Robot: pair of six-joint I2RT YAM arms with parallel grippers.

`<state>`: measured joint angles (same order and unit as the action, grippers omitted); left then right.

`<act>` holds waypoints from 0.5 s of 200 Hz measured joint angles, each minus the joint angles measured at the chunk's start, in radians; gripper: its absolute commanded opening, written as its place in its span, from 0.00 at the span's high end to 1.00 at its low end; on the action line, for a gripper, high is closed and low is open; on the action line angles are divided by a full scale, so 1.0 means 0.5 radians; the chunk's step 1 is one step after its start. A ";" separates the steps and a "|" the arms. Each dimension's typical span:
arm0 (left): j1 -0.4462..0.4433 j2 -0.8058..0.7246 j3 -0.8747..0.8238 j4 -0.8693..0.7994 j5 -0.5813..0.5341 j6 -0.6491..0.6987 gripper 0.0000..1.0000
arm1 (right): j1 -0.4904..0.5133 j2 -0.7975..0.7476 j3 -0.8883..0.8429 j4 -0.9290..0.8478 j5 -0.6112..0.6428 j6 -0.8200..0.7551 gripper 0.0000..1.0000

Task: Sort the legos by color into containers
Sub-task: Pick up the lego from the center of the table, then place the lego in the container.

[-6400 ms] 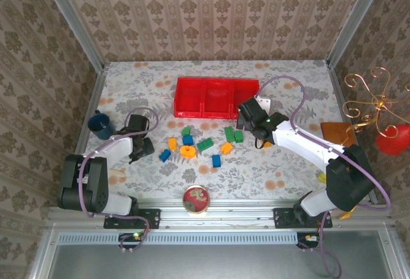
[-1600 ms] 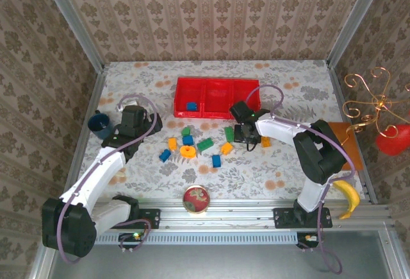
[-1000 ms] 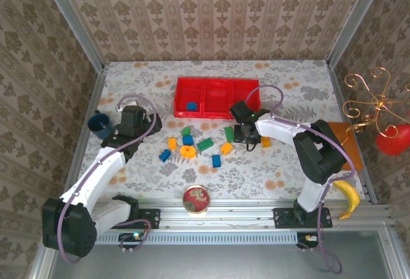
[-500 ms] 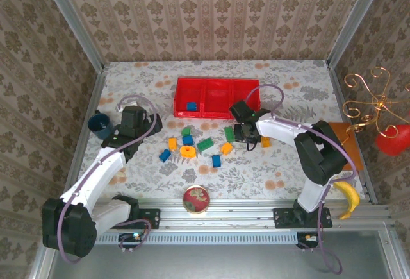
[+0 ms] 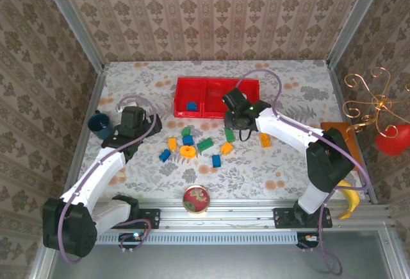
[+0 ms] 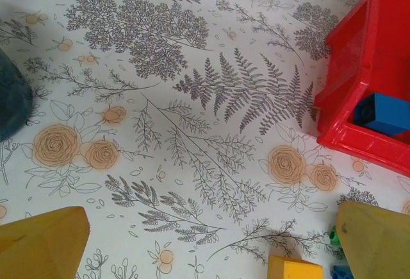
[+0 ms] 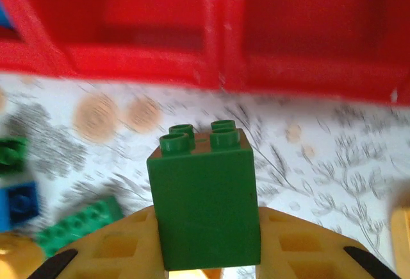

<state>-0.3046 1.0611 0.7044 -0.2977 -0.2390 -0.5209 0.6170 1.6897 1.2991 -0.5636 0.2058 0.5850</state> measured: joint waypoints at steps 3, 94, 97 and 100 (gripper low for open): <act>0.000 0.000 -0.001 0.000 0.001 0.000 0.00 | 0.003 0.013 0.031 -0.002 0.002 -0.011 0.78; 0.018 0.000 -0.008 -0.001 0.039 0.000 0.00 | 0.012 0.753 0.916 -0.076 0.151 -0.293 0.75; 0.018 0.000 -0.008 -0.001 0.039 0.000 0.00 | 0.012 0.769 0.936 -0.082 0.155 -0.300 0.75; 0.019 0.000 -0.008 -0.002 0.040 0.000 0.00 | 0.012 0.781 0.954 -0.087 0.160 -0.307 0.74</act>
<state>-0.2951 1.0611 0.7002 -0.2985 -0.2188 -0.5209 0.6231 2.0804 1.7763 -0.6071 0.2859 0.4313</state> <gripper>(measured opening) 0.999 0.312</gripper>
